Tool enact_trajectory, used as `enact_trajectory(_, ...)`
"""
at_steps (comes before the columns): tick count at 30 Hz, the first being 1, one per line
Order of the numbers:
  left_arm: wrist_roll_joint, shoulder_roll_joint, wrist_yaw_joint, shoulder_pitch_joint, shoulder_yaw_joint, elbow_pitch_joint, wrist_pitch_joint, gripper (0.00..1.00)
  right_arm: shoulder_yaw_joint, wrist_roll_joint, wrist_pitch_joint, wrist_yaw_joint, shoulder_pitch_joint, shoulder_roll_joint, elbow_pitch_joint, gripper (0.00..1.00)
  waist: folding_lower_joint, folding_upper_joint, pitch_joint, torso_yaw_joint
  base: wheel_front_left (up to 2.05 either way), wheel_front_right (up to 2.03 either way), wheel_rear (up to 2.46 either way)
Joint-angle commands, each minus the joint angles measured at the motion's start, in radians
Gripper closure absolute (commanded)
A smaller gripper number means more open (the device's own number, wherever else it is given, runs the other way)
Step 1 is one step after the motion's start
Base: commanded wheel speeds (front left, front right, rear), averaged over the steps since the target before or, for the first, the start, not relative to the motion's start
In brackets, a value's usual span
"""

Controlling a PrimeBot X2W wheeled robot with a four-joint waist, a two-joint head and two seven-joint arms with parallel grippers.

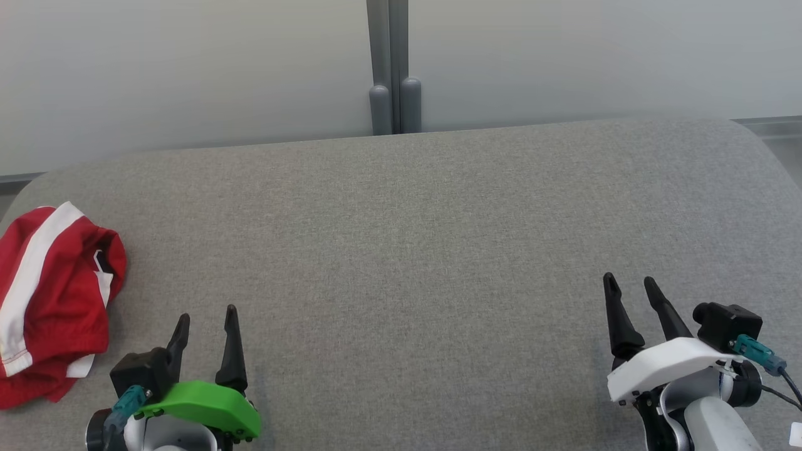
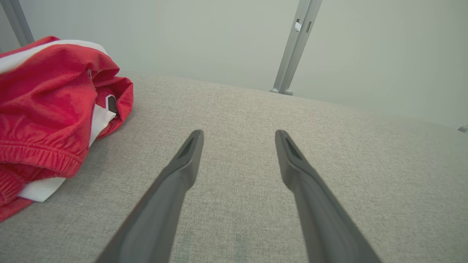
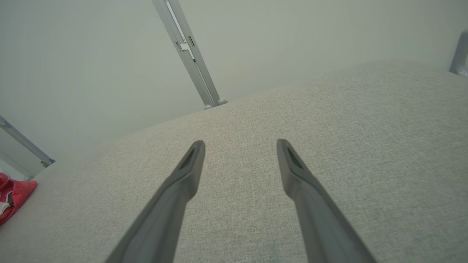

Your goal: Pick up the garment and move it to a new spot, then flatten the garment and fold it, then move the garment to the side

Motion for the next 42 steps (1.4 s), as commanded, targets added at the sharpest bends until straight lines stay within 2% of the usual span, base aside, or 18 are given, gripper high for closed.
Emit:
enact_trajectory(1, 0.03, 0.008, 0.006, 0.002, -0.006, -0.006, -0.011, 0.0, 0.001, -0.032, -0.01, 0.0, -0.019, -0.007, -0.002, 0.0, 0.0, 0.0, 0.0, 0.0, 0.0, 0.0, 0.0)
enact_trajectory(31, 0.267, -0.004, 0.012, 0.024, -0.027, 0.023, -0.076, 0.0, -0.021, -0.297, -0.068, 0.0, -0.008, -0.01, 0.028, 0.0, 0.0, 0.0, -0.001, -0.016, 0.0, 0.0, 0.0)
enact_trajectory(42, 0.36, -0.006, 0.013, 0.035, -0.032, 0.026, -0.099, 0.0, -0.027, -0.383, -0.088, 0.0, 0.0, -0.015, 0.025, 0.0, 0.0, 0.0, -0.006, 0.001, 0.0, 0.0, 0.0)
